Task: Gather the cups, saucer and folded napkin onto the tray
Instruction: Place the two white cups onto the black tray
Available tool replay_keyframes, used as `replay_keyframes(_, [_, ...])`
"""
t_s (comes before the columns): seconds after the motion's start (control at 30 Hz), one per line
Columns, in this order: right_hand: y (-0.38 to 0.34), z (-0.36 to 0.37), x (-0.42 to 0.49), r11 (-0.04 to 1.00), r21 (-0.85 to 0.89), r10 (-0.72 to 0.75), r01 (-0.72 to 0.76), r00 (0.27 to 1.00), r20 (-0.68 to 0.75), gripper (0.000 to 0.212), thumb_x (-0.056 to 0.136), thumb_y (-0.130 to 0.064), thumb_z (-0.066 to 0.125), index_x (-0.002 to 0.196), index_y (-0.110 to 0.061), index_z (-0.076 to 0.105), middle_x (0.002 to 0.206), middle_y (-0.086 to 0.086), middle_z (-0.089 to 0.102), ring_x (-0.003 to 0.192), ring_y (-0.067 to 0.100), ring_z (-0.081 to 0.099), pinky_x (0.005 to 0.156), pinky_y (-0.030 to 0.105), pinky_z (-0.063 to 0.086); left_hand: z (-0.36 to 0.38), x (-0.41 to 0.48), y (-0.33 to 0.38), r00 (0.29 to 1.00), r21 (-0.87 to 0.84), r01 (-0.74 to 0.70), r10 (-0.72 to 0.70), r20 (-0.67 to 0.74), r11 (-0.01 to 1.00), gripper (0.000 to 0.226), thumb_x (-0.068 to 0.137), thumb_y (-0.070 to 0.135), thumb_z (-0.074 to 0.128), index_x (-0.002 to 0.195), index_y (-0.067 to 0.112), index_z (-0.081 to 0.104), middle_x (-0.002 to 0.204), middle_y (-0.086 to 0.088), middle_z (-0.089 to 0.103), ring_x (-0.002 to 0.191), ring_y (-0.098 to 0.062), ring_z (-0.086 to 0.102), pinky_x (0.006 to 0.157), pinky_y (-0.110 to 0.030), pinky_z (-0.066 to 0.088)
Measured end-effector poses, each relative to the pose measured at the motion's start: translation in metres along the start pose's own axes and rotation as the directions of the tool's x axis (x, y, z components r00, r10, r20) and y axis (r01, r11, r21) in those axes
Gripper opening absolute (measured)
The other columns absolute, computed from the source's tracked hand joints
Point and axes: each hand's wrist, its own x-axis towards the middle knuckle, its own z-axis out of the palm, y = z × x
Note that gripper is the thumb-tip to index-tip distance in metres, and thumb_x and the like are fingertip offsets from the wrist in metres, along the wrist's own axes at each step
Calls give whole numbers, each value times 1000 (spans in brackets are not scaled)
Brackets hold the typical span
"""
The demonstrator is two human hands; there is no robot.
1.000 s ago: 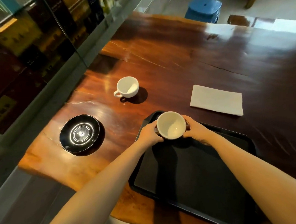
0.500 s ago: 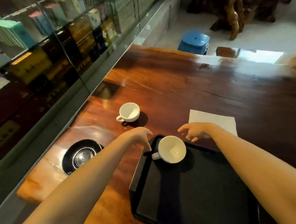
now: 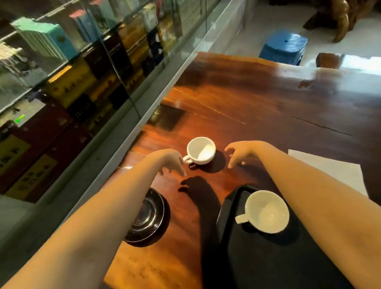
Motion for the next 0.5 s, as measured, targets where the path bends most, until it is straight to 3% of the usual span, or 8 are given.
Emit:
replay_keyframes(0.23, [-13,16,47,995,-88,-43,39,998,-40,80,74,-14,74,142,-12,31,140,10,42,123,32,47,100,48,45,-9,36,-35,999,-94,50,-50,-5,994,62,83,22,69,139,8,44,131,-13,56,113,-29,58,89,-42,56])
replay_keyframes(0.37, [4,17,100,981,-50,-190,187,980,-62,93,47,-22,83,131,-17,44,132,8,52,123,29,49,103,49,43,-4,56,-35,999,-310,-44,35,-34,950,76,80,13,72,144,13,32,141,-12,44,119,-30,54,91,-44,54])
replay_keyframes(0.5, [-1,24,108,955,-12,-295,296,948,-120,100,37,-30,83,130,-19,47,128,6,56,120,26,50,101,48,45,6,72,-29,987,-470,-159,131,-92,868,82,75,9,76,144,17,34,132,-14,53,108,-25,56,95,-41,52])
